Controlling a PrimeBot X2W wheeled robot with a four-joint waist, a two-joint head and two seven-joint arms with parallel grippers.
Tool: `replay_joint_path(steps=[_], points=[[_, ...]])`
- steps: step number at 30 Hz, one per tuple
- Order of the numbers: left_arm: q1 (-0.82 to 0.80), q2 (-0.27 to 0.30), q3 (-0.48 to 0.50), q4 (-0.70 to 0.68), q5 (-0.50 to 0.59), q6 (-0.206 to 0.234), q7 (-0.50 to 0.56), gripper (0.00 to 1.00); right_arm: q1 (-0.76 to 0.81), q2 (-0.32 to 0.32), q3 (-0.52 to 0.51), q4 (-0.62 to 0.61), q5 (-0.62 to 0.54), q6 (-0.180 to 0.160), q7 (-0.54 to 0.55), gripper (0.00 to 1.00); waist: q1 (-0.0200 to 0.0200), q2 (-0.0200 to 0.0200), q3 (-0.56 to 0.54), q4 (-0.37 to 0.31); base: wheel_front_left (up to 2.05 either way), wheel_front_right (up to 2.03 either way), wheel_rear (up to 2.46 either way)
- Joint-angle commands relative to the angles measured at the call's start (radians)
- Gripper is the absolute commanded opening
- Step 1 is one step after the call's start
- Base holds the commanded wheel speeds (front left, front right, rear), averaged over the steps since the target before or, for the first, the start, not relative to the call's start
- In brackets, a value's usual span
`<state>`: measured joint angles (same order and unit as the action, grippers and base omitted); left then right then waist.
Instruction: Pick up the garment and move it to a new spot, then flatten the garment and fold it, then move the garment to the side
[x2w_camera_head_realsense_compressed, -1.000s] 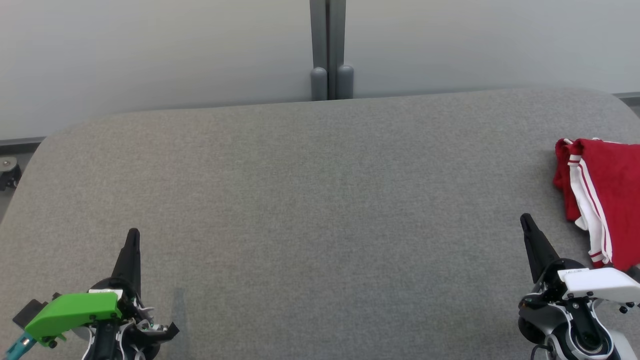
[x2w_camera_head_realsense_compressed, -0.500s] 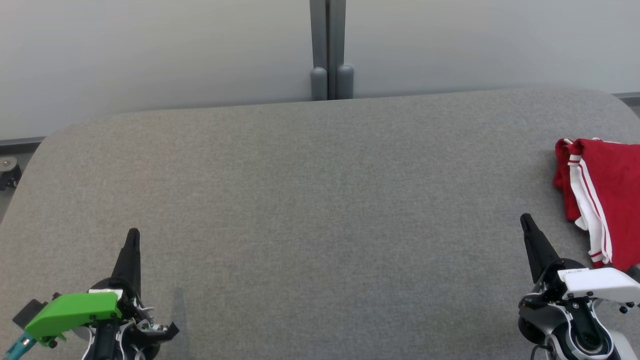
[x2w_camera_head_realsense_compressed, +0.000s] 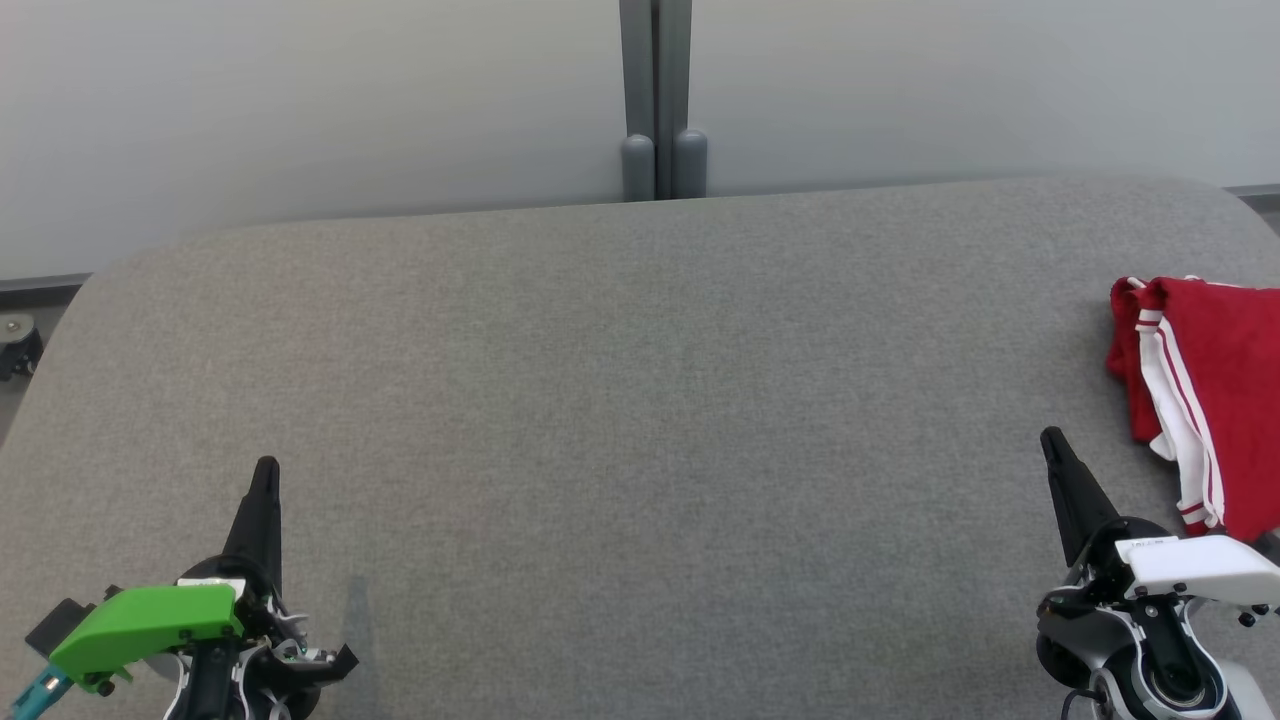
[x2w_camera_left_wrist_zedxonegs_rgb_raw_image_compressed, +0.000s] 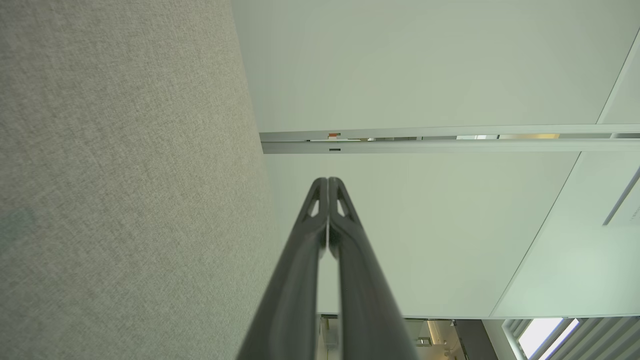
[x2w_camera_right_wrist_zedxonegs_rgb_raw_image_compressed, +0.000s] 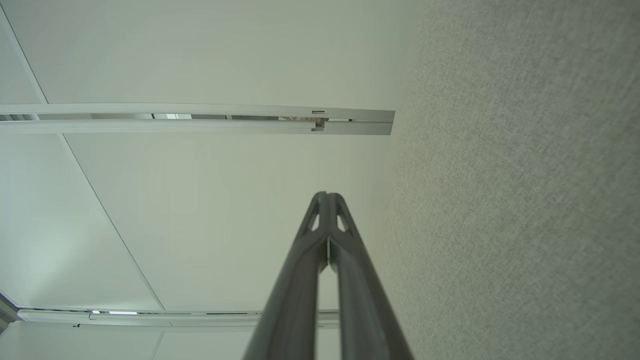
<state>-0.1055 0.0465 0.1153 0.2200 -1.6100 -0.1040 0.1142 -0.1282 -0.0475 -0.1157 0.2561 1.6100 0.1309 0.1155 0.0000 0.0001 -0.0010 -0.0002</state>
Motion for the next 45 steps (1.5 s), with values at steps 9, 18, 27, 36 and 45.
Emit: replay_joint_path(steps=[9,18,27,36,45], points=[[-0.012,0.007,0.002,-0.003,-0.003,0.003,0.004,0.0,0.013,-0.005,-0.002,-0.004,0.002,0.0,0.004,0.0,0.0,-0.0001,0.0,0.0,0.0,0.0,0.0],[-0.012,0.007,0.002,-0.003,-0.003,0.003,0.004,0.0,0.013,-0.005,-0.002,-0.004,0.002,0.0,0.004,0.0,0.0,-0.0001,0.0,0.0,0.0,0.0,0.0],[-0.012,0.007,0.002,-0.003,-0.003,0.003,0.004,0.0,0.013,-0.005,-0.002,-0.004,0.002,0.0,0.004,0.0,0.0,-0.0001,0.0,0.0,0.0,0.0,0.0],[-0.012,0.007,0.002,-0.003,-0.003,0.003,0.004,0.0,0.013,-0.005,-0.002,-0.004,0.002,0.0,0.004,0.0,0.0,-0.0001,0.0,0.0,0.0,0.0,0.0],[-0.012,0.007,0.002,-0.003,-0.004,0.003,0.004,0.0,0.013,-0.005,-0.002,-0.004,0.002,0.0,0.004,0.0,0.0,-0.0001,0.0,0.0,0.0,0.0,0.0]])
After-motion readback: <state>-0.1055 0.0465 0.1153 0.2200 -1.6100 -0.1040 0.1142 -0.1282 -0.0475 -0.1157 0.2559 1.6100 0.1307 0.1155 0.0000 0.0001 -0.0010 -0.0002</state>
